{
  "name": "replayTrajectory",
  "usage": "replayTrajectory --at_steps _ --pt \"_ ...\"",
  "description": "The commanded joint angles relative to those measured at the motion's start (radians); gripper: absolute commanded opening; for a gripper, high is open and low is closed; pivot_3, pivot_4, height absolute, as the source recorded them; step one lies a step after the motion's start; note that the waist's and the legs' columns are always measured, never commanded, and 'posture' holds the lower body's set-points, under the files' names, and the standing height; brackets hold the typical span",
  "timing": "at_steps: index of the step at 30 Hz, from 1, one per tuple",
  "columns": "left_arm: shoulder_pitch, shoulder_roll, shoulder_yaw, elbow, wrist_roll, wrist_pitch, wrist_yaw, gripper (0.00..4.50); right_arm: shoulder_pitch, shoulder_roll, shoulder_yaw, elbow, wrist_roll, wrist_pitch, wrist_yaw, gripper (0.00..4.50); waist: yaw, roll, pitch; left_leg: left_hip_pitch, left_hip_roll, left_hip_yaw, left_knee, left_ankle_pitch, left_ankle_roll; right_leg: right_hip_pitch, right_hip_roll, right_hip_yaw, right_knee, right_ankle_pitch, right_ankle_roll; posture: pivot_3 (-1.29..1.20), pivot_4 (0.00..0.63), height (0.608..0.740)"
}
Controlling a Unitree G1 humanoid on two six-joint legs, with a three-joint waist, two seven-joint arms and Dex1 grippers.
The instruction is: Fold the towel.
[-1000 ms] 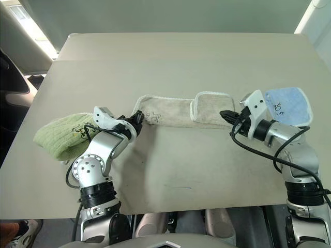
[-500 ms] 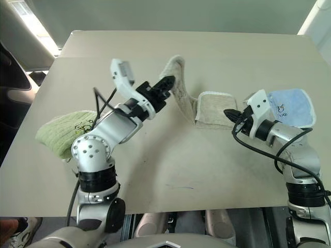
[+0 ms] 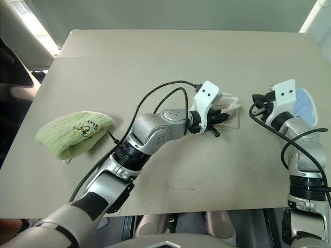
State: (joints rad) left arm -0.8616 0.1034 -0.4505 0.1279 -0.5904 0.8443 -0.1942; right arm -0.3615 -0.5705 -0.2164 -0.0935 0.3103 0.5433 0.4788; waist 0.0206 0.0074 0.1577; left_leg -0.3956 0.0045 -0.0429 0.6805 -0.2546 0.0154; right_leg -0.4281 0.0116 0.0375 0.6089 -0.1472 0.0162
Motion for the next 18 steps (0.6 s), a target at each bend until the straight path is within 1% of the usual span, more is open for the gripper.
replayTrajectory --at_steps 1,5,6,8,9,12,18 --pt "-0.002 -0.041 0.065 -0.003 0.033 -0.031 -0.04 1.84 0.009 -0.001 -0.034 -0.061 0.01 -0.011 -0.019 0.0 0.001 0.0 0.0 -0.002 0.0 0.0 0.0 0.001 -0.001 -0.001 0.0 0.0 0.0 0.0 0.0 0.0 0.15 0.735" --pt "0.01 -0.087 0.16 -0.002 0.028 -0.032 -0.054 3.27 0.009 0.006 -0.032 -0.064 0.011 -0.008 -0.021 0.0 0.001 0.0 0.0 -0.005 0.0 0.001 0.002 0.001 -0.002 -0.003 -0.001 0.0 0.0 0.001 -0.001 0.0 0.15 0.735" --pt "0.013 -0.102 0.199 -0.01 0.013 -0.029 -0.051 3.58 0.003 0.006 -0.03 -0.061 0.013 -0.008 -0.018 0.0 0.001 0.0 0.0 -0.005 0.0 0.001 0.002 0.001 -0.002 -0.003 -0.001 0.001 0.0 0.001 -0.002 0.0 0.15 0.735" --pt "0.016 -0.122 0.258 -0.026 -0.006 -0.023 -0.053 4.38 -0.006 0.005 -0.027 -0.054 0.014 -0.008 -0.012 0.0 0.001 0.0 0.0 -0.005 -0.001 0.002 0.003 0.001 -0.002 -0.003 -0.001 0.001 0.0 0.001 -0.002 0.0 0.15 0.735" --pt "0.017 -0.13 0.279 -0.031 -0.01 -0.021 -0.056 4.47 -0.01 0.003 -0.026 -0.05 0.014 -0.009 -0.01 0.0 0.001 0.0 0.0 -0.005 -0.001 0.002 0.003 0.001 -0.002 -0.003 -0.001 0.002 0.0 0.001 -0.002 0.0 0.15 0.735" --pt "0.026 -0.139 0.339 -0.057 -0.029 -0.007 -0.061 4.47 -0.021 0.001 -0.021 -0.037 0.012 -0.013 -0.003 0.0 0.001 0.0 0.0 -0.005 -0.001 0.002 0.003 0.001 -0.002 -0.003 -0.001 0.002 0.0 0.001 -0.001 0.0 0.15 0.735" --pt "0.038 -0.132 0.366 -0.086 -0.014 0.002 -0.078 4.47 -0.032 0.002 -0.013 -0.029 0.008 -0.016 0.0 0.0 0.004 0.0 0.0 -0.005 -0.001 0.003 0.003 0.0 -0.001 -0.003 -0.001 0.003 0.0 0.001 -0.001 0.0 0.15 0.735"
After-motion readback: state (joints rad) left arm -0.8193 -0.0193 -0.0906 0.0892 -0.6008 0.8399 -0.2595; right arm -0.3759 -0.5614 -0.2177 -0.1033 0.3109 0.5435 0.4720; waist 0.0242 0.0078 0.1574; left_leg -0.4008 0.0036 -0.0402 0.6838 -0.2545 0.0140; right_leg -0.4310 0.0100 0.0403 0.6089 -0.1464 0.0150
